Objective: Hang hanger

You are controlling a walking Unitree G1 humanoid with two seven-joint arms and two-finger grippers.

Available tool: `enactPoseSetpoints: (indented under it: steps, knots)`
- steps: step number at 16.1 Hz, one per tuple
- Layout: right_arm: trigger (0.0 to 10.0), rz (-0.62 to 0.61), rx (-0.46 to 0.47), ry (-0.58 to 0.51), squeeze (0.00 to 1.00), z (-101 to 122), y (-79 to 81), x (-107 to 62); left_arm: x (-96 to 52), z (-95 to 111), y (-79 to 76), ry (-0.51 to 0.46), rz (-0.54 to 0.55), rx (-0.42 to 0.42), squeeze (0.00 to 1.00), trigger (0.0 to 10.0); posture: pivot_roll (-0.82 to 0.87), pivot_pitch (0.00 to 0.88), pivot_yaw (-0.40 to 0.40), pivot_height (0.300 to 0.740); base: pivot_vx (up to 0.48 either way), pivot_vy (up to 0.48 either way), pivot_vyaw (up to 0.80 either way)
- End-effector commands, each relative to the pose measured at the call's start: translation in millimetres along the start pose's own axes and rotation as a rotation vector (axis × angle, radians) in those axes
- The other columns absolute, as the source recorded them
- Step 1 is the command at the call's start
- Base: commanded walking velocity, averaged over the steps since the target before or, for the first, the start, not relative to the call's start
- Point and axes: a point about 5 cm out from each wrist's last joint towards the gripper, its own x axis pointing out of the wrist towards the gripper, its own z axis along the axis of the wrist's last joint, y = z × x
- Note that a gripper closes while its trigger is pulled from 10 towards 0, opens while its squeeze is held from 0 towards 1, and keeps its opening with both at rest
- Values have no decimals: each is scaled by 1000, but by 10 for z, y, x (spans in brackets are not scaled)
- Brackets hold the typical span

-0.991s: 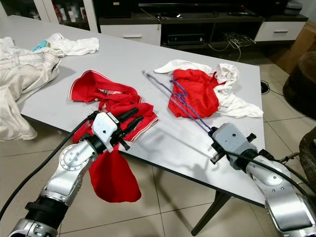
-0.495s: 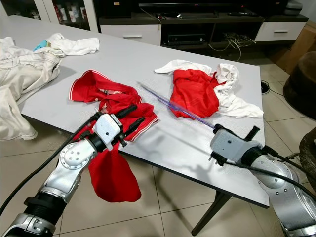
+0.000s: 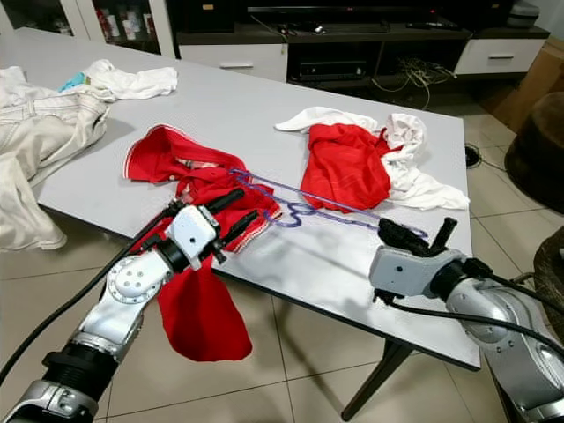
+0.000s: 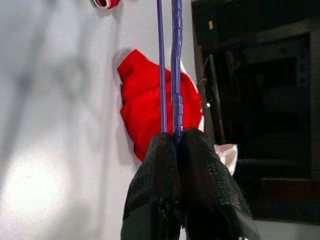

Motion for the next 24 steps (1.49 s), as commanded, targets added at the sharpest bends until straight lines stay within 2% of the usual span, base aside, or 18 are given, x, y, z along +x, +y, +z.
enactPoseSetpoints:
  steps: [1,5,12,15,22,24]
  knots:
    - [10000,-13,-30,-22,0,22,-35,10,33,3,14,8,-19,27,0,10000,-132,0,6,740,0,0,0]
    - [10000,-42,-53,-68,0,88,-85,4,27,-33,6,30,-32,27,0,10000,-134,0,8,740,0,0,0]
    - [10000,-94,-169,-107,0,89,-151,-52,35,-49,0,40,-44,36,0,10000,-138,0,10,740,0,0,0]
    - [10000,-77,-214,-126,0,80,-101,-78,29,-63,-5,49,-51,41,0,10000,-137,0,12,740,0,0,0]
    - [10000,-93,-218,-128,0,87,-113,-44,36,-77,-24,63,-67,50,0,10000,-137,0,16,740,0,0,0]
    - [10000,-127,-195,-153,0,156,-179,-27,32,-102,-43,80,-74,49,0,10000,-137,0,16,740,0,0,0]
